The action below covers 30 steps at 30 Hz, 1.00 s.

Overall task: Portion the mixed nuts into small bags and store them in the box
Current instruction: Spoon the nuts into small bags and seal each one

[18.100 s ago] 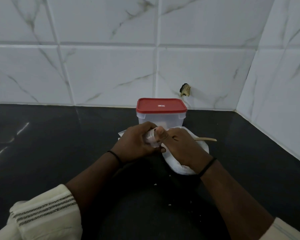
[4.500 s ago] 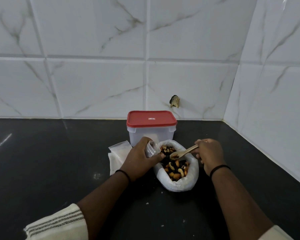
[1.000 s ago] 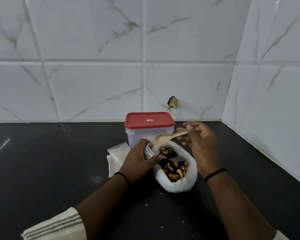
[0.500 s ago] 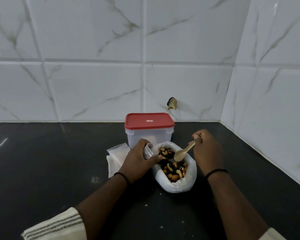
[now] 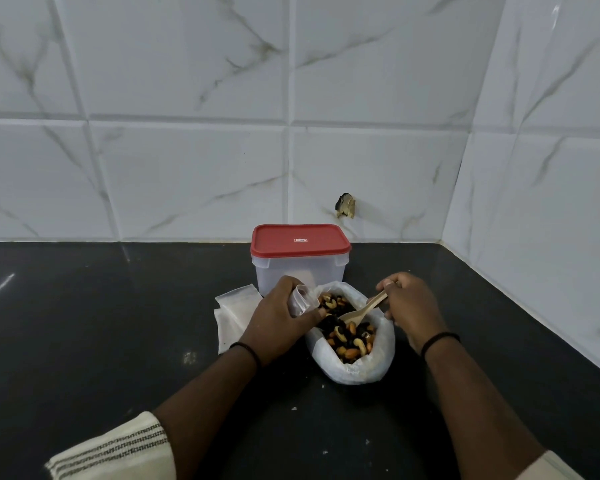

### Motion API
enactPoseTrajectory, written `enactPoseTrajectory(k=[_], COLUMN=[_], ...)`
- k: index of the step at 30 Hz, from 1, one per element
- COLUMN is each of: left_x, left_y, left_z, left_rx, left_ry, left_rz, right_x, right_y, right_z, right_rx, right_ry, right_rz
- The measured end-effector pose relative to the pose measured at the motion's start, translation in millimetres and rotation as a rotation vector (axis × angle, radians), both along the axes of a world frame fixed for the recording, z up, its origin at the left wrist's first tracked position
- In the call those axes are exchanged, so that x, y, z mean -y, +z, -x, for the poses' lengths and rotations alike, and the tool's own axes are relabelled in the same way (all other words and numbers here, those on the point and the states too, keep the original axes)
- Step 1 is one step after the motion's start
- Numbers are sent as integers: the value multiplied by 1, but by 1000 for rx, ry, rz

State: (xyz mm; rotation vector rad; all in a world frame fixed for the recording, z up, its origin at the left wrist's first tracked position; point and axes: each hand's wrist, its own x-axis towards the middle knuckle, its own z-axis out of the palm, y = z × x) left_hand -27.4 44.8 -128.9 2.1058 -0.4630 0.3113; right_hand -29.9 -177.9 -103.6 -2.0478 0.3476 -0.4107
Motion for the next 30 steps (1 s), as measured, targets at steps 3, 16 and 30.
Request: enactPoseTrajectory(k=[3,16,30], left_x=[0,1,1], left_y=[0,1,0], left_z=[1,1,0], left_rx=[-1,-13,-13], left_ry=[-1,-5,-9], left_rz=[-2,-3,-22], right_x=[1,4,-28], right_y=[-4,4,23], right_z=[-3,2,21], right_rx=[-27,19,285], right_ry=[-42,-200,60], right_rz=[-92,-318,-520])
